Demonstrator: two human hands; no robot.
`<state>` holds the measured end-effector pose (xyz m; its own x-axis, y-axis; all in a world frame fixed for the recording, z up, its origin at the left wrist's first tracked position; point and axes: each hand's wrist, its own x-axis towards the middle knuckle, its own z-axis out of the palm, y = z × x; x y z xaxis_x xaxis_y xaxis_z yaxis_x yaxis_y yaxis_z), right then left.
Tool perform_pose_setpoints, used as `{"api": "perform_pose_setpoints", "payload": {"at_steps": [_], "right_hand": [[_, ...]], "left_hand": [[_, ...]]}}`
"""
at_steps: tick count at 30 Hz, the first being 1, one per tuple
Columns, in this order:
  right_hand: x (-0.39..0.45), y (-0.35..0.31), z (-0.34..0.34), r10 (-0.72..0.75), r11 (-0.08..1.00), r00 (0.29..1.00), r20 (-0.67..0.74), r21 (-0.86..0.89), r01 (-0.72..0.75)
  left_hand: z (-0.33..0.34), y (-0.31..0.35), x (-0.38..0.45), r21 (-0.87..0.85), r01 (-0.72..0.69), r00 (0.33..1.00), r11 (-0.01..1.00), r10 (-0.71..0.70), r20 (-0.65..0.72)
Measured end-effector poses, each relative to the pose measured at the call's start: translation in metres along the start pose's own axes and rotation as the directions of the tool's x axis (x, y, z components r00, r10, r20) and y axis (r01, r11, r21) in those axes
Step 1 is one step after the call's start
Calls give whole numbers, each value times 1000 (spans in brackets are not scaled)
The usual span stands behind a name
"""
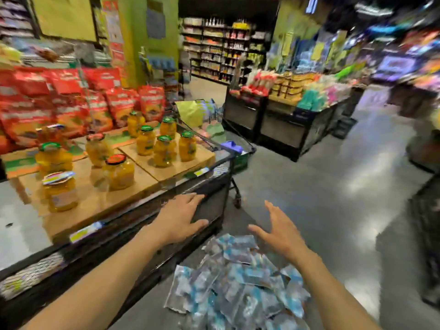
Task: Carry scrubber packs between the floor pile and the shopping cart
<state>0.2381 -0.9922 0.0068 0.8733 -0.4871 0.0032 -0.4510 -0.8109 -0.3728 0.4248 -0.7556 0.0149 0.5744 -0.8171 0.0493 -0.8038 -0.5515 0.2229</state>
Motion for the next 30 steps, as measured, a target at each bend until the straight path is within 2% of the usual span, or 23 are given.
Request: {"api": "perform_pose_setpoints", "payload": {"at_steps": [3,8,13,18,24,27,30], "right_hand": [[-18,75,-22,170,985,984,-60,-6,-171],[-49,148,-48,384,923,917,-113,85,-376],[-67,203,-51,530,848,831,-169,137,-513],[-55,244,-33,634,771,759,-146,194,-607],[-27,322,72,713,679,701,-18,265,-685],[-9,378,164,730,654,684,18,271,-706],[-2,445,287,726,648,685,51,281,-708]], "left_hand": [[18,61,55,-6,-134,991,991,134,20],[45,137,126,-49,-330,940,943,333,68],[77,191,186,-120,-423,893,898,435,112],[133,217,242,-192,-456,867,869,482,124],[266,222,281,-306,-396,868,865,462,183],[380,209,289,-322,-380,864,867,457,210],[517,189,291,-312,-377,868,872,450,209]]}}
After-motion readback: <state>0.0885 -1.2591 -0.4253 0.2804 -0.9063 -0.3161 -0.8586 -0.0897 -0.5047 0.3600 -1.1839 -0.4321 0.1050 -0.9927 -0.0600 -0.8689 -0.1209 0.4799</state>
